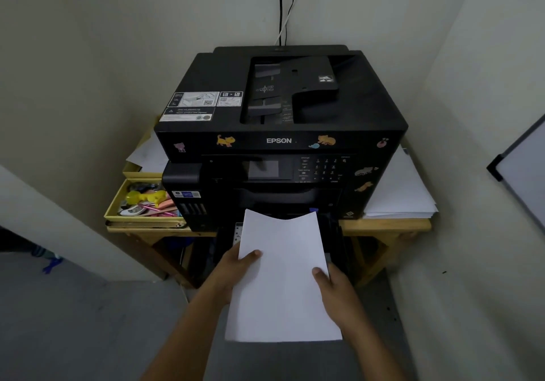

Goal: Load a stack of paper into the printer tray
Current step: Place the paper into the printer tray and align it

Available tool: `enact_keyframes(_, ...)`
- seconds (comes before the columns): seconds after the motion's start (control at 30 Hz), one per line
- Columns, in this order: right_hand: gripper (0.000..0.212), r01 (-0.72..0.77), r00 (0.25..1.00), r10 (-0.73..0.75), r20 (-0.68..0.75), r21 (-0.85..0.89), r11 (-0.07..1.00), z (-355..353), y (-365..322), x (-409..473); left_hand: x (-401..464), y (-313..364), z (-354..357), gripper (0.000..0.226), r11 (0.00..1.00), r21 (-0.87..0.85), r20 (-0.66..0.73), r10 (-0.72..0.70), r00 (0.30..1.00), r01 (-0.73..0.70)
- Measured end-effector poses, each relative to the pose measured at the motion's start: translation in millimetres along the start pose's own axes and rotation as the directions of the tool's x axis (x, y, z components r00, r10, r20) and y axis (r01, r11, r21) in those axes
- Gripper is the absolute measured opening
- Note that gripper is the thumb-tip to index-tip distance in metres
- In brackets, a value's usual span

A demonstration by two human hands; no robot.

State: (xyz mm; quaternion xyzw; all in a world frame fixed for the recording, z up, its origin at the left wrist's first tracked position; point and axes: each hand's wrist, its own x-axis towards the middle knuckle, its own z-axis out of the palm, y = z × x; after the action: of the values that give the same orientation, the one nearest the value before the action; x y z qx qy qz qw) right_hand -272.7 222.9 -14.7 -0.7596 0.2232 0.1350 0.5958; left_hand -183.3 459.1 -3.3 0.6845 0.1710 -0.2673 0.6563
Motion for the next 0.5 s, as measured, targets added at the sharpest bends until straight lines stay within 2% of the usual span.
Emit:
enact_keyframes(0.17, 0.044, 0.025, 1.000, -0.025, 0.000, -0.046, 0.999, -6, -5, 16, 11, 3, 10, 0.040, 0.994, 0.104, -0.053, 0.029, 0.998, -0.023)
enact_keyframes(0.27, 0.042, -0.006, 1.000, 0.006, 0.013, -0.031, 0.999, -11, -9, 23, 21, 5, 12, 0.049, 0.986, 0.165, -0.101, 0.020, 0.995, -0.003)
enact_keyframes(0.5, 0.025, -0.107, 0.994, 0.104, 0.035, 0.069, 0.992, -20, -16, 33, 49, 3, 6, 0.060, 0.958, 0.284, -0.157, 0.009, 0.988, 0.036)
